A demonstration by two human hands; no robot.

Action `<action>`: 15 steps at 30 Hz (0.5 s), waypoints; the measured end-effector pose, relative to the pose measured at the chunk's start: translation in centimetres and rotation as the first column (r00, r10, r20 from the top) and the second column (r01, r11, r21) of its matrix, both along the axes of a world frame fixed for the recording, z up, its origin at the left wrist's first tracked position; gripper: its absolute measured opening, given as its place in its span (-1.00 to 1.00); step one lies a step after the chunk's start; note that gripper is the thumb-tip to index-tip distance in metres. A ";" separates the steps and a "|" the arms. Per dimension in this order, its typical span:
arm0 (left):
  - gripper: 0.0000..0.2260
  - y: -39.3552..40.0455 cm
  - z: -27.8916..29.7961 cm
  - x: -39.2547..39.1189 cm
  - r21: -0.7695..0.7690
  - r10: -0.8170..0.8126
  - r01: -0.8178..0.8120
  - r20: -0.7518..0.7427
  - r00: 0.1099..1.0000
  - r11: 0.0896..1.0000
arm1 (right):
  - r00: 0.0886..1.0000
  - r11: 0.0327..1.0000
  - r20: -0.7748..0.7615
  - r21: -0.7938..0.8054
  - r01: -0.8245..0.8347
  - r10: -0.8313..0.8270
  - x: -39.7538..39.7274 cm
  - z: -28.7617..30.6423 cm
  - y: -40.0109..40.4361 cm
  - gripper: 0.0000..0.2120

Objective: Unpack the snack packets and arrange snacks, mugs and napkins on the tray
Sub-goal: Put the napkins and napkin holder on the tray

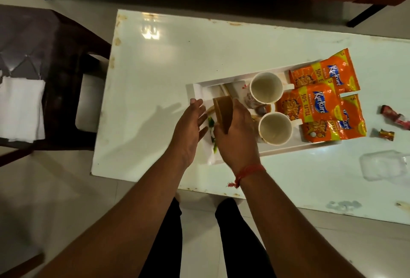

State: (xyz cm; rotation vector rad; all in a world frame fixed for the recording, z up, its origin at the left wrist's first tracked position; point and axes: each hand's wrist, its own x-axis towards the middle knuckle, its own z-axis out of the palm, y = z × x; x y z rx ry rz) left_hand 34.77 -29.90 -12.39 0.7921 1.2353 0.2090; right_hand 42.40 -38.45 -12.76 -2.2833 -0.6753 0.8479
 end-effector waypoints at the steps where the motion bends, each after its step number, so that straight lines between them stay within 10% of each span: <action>1: -0.56 0.3 0.2 -0.8 0.020 0.007 -0.007 -0.002 1.000 1.000 | 0.999 1.000 0.049 0.010 -0.020 0.020 -0.9 0.5 0.1 -0.35; 15: -0.81 15.9 4.5 -22.9 0.344 0.237 -0.184 -0.120 0.964 0.921 | 0.894 0.953 -0.331 0.063 -0.297 0.301 -20.2 3.1 16.3 -0.43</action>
